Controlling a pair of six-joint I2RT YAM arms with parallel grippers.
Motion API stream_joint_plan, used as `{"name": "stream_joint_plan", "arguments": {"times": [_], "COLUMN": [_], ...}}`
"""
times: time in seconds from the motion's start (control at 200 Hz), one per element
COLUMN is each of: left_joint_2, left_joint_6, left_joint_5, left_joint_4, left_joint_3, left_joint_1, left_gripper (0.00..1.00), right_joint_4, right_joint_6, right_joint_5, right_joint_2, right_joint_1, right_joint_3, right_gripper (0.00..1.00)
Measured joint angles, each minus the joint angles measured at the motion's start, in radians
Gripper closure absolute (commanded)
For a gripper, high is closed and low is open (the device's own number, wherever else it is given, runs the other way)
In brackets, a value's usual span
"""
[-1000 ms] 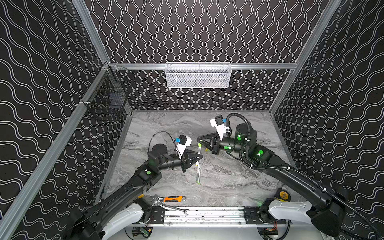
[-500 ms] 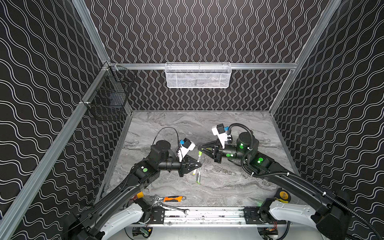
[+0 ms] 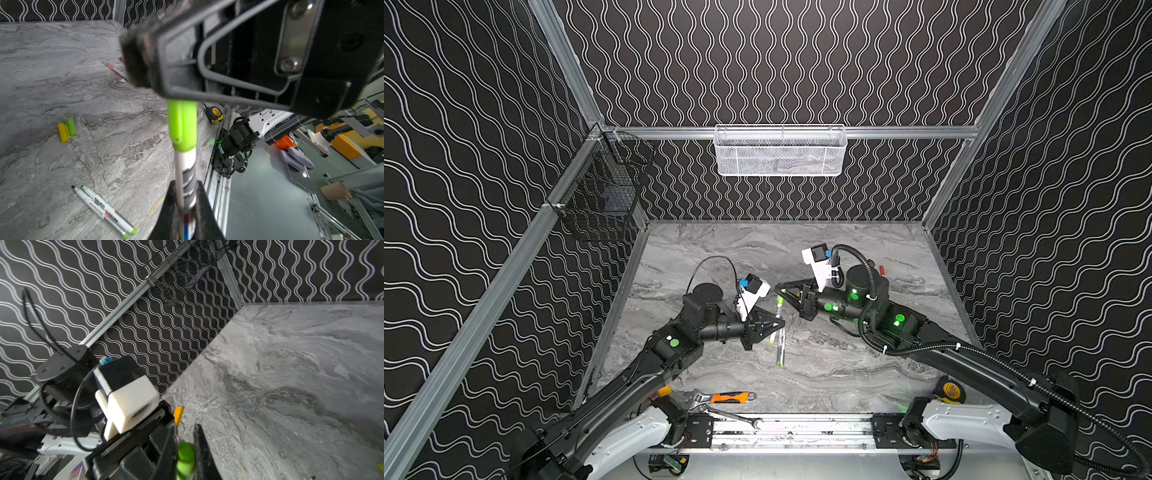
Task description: Insert the pens into the pen caps
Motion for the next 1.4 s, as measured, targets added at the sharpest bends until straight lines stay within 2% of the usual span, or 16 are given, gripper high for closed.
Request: {"name": "stream_joint_plan", "arguments": {"times": [0.205,0.295,0.365,0.415,0.516,0.666,0.831,1.006,1.151,1.256,1.396], "left_joint_2": [0.003,-0.003,-0.014,-0.033,-0.098,-0.216,-0.292,-0.306,-0.314,-0.312,-0.311], "left_joint_6": [-0.001,0.0,0.011,0.026,0.056,0.099,0.146,0.184,0.19,0.19,0.19], "left_joint_5": [-0.006,-0.018,-0.034,-0.039,-0.04,-0.08,-0.106,-0.126,-0.139,-0.144,-0.145], "left_joint_4": [0.005,0.05,0.115,0.186,0.24,0.113,-0.034,-0.157,-0.191,-0.2,-0.2], "left_joint_3": [0.009,0.01,0.019,0.044,0.073,0.061,0.088,0.109,0.107,0.106,0.095], "left_joint_1": [0.001,0.001,0.001,0.004,0.004,0.003,0.003,0.003,0.003,0.003,0.003], "left_gripper": [1.0,0.74,0.44,0.26,0.02,0.01,0.01,0.01,0.01,0.01,0.01], "right_joint_4": [-0.006,0.006,-0.006,-0.071,-0.136,-0.148,-0.276,-0.497,-0.69,-0.813,-0.896], "right_joint_6": [0.016,0.016,0.01,0.008,0.008,-0.021,-0.143,-0.316,-0.419,-0.466,-0.499], "right_joint_5": [0.024,-0.013,-0.06,-0.074,-0.115,-0.21,-0.247,-0.217,-0.104,-0.017,0.072], "right_joint_2": [-0.021,-0.03,-0.04,-0.047,-0.051,-0.015,0.229,0.572,0.836,0.977,1.105], "right_joint_1": [-0.006,-0.04,-0.088,-0.137,-0.251,-0.433,-0.608,-0.705,-0.724,-0.734,-0.764], "right_joint_3": [-0.004,0.002,0.005,-0.004,-0.03,-0.076,0.034,0.363,0.692,0.867,1.015], "right_gripper": [1.0,1.0,1.0,1.0,1.0,1.0,1.0,1.0,1.0,1.0,1.0]}}
